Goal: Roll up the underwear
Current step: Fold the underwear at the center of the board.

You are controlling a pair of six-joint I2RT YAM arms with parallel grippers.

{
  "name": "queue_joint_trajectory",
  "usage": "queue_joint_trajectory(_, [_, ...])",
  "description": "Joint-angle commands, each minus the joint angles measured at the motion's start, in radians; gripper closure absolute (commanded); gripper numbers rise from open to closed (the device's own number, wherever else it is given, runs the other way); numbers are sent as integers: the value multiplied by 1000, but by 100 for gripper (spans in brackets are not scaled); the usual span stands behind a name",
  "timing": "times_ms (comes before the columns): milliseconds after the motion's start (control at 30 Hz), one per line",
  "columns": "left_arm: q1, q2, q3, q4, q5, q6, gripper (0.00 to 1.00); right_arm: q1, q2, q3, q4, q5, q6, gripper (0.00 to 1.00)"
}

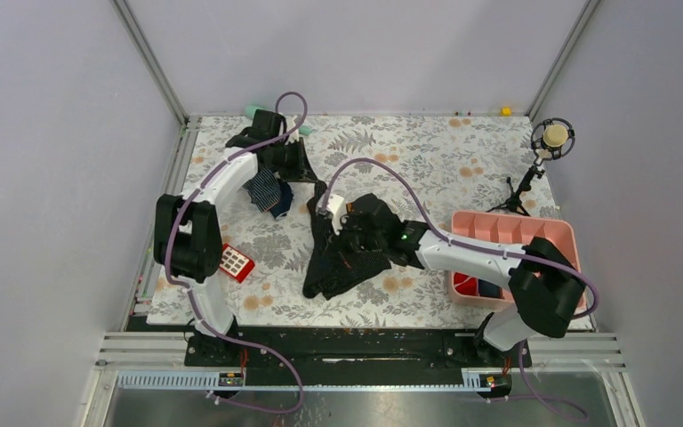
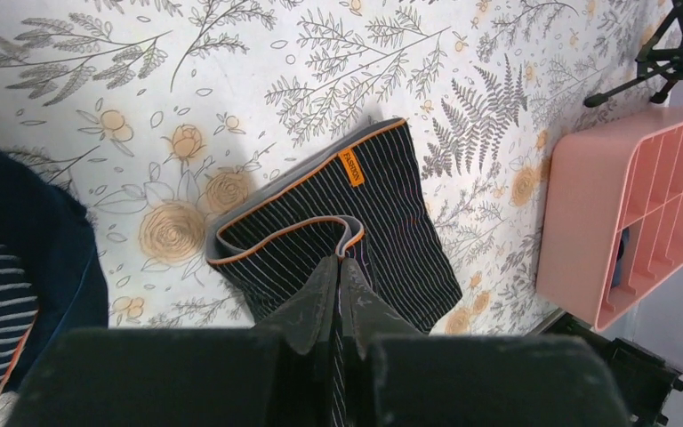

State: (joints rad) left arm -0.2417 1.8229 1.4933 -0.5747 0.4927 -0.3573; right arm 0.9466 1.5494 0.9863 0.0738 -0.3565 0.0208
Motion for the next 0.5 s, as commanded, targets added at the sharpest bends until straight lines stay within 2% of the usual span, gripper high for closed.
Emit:
queue_joint_trajectory(0, [-41,47,83,18,-51,-27,100,-25,-100,-88,115,9,51,100])
queue_joint_trajectory(200, [-77,70,93,16,-92,-42,100,-77,-159,-183,149,24,115,100])
queue_joint_trajectory(467, [-89,85,120,14,-105,-49,100,-146,-221,-228,77,15,136,100])
